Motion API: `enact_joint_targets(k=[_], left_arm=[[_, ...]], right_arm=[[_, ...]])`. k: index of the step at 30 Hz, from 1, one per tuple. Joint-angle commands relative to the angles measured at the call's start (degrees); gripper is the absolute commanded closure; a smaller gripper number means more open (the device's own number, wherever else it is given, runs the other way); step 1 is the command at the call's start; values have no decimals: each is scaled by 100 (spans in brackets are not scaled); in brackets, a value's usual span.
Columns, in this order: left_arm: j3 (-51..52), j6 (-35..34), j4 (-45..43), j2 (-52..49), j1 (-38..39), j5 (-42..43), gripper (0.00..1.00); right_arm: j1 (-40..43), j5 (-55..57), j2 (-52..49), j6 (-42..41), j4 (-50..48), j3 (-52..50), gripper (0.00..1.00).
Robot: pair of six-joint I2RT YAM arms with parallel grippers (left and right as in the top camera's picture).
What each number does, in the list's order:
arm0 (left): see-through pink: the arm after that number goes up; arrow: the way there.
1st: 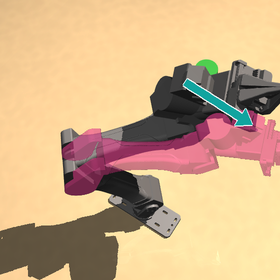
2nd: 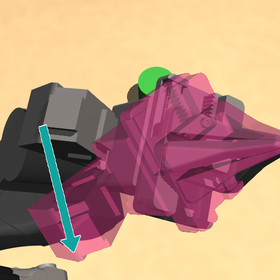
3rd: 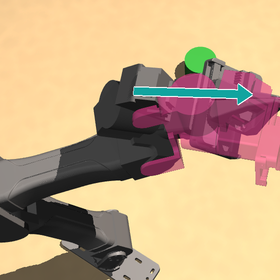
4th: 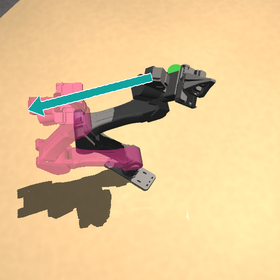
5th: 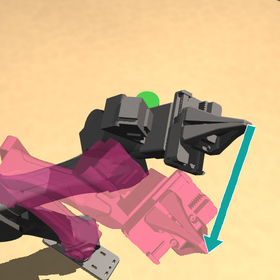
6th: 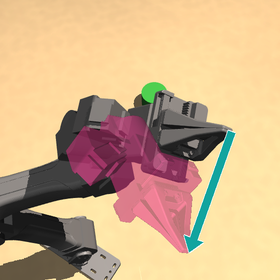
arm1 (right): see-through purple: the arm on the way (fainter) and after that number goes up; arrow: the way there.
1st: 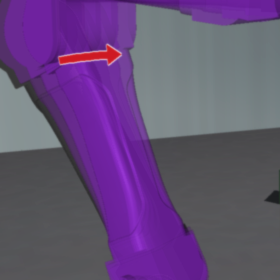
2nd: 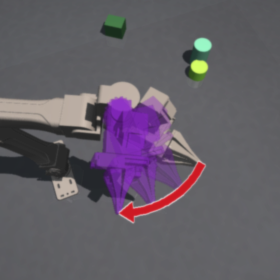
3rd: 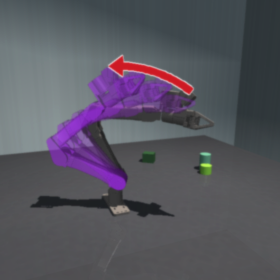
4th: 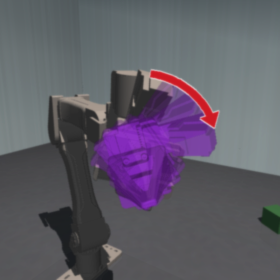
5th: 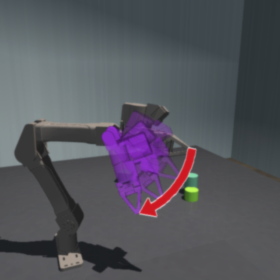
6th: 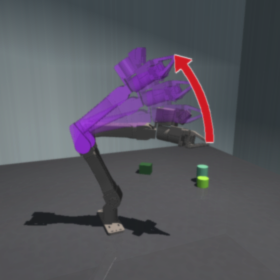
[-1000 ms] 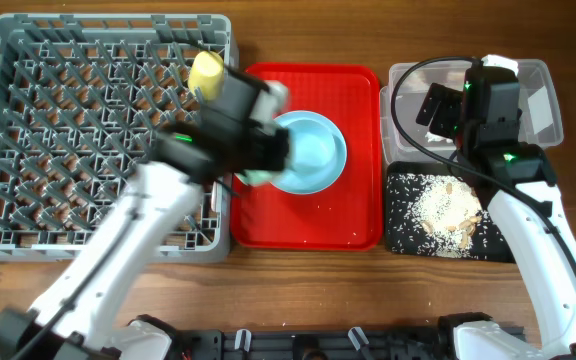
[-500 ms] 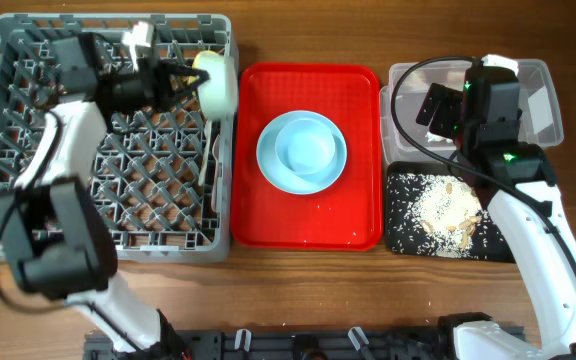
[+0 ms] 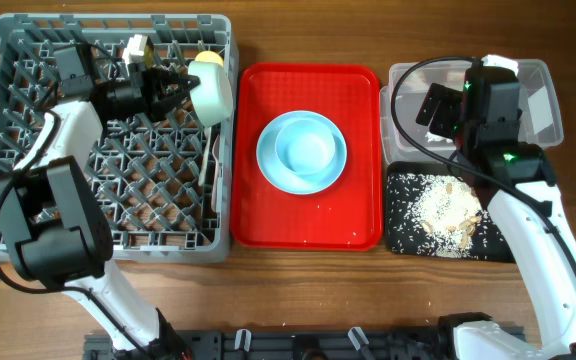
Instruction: Sort waste into correct bins and load items into the dishwasher rack
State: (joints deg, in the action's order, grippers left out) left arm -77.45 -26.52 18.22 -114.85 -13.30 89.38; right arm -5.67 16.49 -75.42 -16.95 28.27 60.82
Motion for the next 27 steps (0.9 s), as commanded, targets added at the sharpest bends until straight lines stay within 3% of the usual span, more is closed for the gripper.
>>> enact_joint_targets(k=[1,9,12,22,24,27], left_arm=[[39,61,343,-195,-61,59,96],[39,1615,2284,-195,-372,-1126,95],[39,1635,2326,-195,-494,-1530,93],[39,1714,2350,-173,-855,-1598,86],[39,1716,2452,-173,-914,-1832,73],[37,1716,2583,-173,-951,-2157,69]], right_arm=[[28,-52,-55,42,-11,72,0],[28,-52,-55,39,-11,72,0],[28,-55,-55,42,-11,72,0],[28,-52,-55,44,-11,72,0],[28,-52,-55,42,-11,72,0],[28,-52,-55,42,-11,72,0]])
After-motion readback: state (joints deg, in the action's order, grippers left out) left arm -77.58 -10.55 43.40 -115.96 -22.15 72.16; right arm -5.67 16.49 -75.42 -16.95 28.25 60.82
